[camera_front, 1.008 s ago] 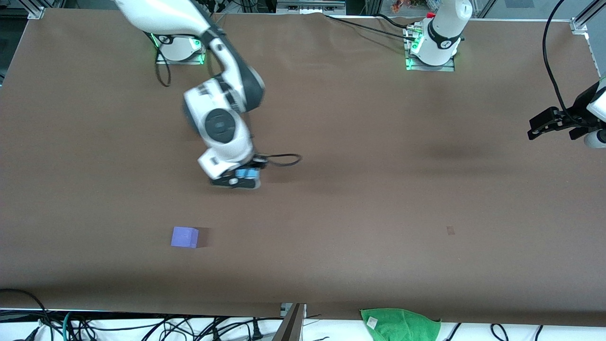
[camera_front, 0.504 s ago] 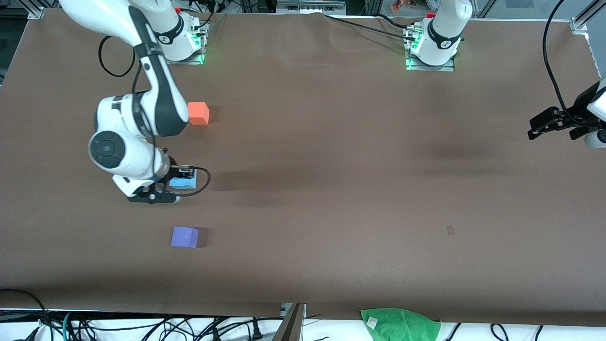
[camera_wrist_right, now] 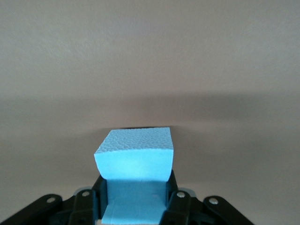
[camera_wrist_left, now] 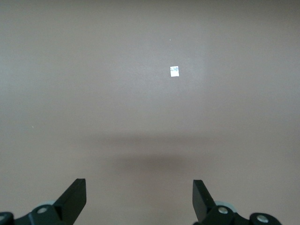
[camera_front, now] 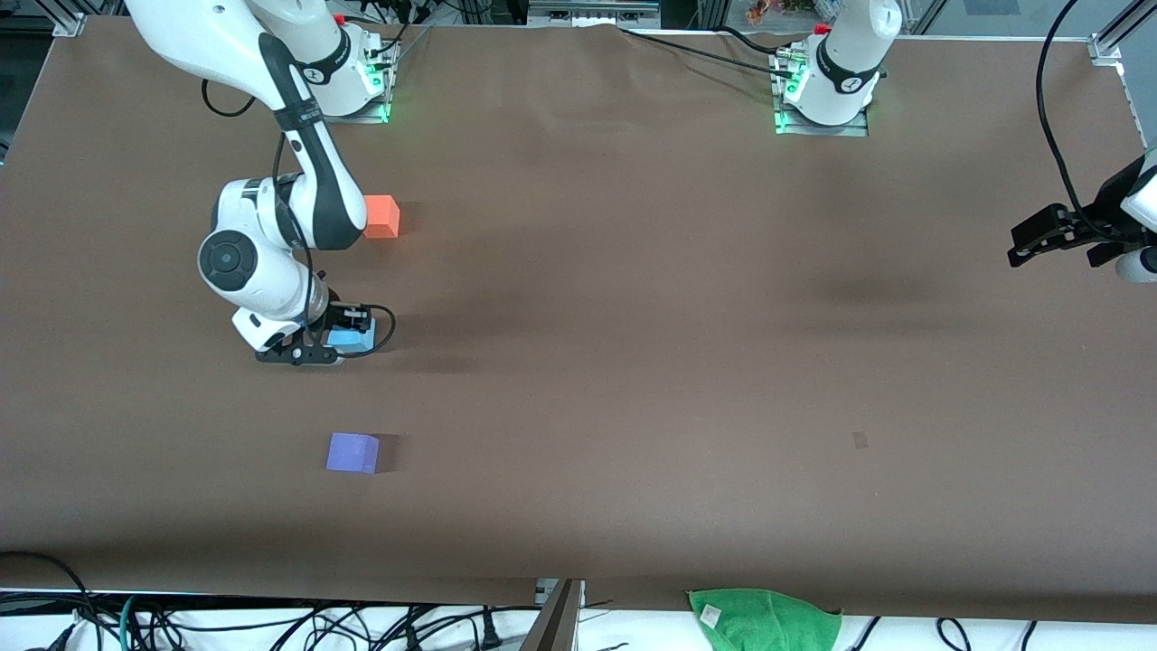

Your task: Place blue block between orange and purple blocks

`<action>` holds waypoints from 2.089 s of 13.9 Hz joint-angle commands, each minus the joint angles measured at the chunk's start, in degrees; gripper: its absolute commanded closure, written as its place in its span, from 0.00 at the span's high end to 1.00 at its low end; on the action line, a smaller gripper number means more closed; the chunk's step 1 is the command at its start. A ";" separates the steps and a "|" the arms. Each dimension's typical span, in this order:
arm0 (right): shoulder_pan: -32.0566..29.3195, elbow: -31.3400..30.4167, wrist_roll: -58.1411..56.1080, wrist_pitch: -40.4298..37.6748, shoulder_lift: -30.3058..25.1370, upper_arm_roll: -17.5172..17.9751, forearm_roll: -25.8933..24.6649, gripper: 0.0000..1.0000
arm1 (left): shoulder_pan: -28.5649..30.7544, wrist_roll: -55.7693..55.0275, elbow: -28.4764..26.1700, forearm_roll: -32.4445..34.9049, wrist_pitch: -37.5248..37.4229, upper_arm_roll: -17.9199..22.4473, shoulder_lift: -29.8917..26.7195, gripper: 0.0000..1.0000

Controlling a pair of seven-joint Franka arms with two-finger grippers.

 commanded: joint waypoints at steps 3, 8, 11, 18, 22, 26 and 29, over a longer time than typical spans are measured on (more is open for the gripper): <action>0.57 -5.49 -1.17 4.89 -2.31 1.55 0.84 0.50 | 0.47 1.26 1.91 -0.79 -1.43 -0.18 0.84 1.00; 0.48 -6.11 -3.89 7.10 -1.70 2.51 0.92 1.00 | 0.38 1.26 1.91 -0.79 -1.43 -0.18 0.84 1.00; 0.48 -1.30 -7.06 1.86 -4.76 0.85 0.75 1.00 | 0.47 1.26 1.91 -0.79 -1.43 -0.18 0.84 1.00; 0.04 27.44 -13.04 -36.64 -5.56 -7.85 0.48 1.00 | 0.38 1.26 1.91 -0.79 -1.43 -0.18 0.84 1.00; -0.05 38.08 -12.78 -50.45 -5.65 -9.27 -2.41 1.00 | 0.47 1.17 1.91 -0.79 -1.43 -0.18 0.84 1.00; -0.66 41.27 -11.37 -55.04 -7.58 -7.69 -5.32 1.00 | 0.47 1.17 1.91 -0.79 -1.43 -0.18 0.84 1.00; -10.20 39.34 -11.80 -55.75 -11.61 3.43 -8.90 1.00 | 0.47 1.17 1.91 -0.79 -1.43 0.08 0.84 1.00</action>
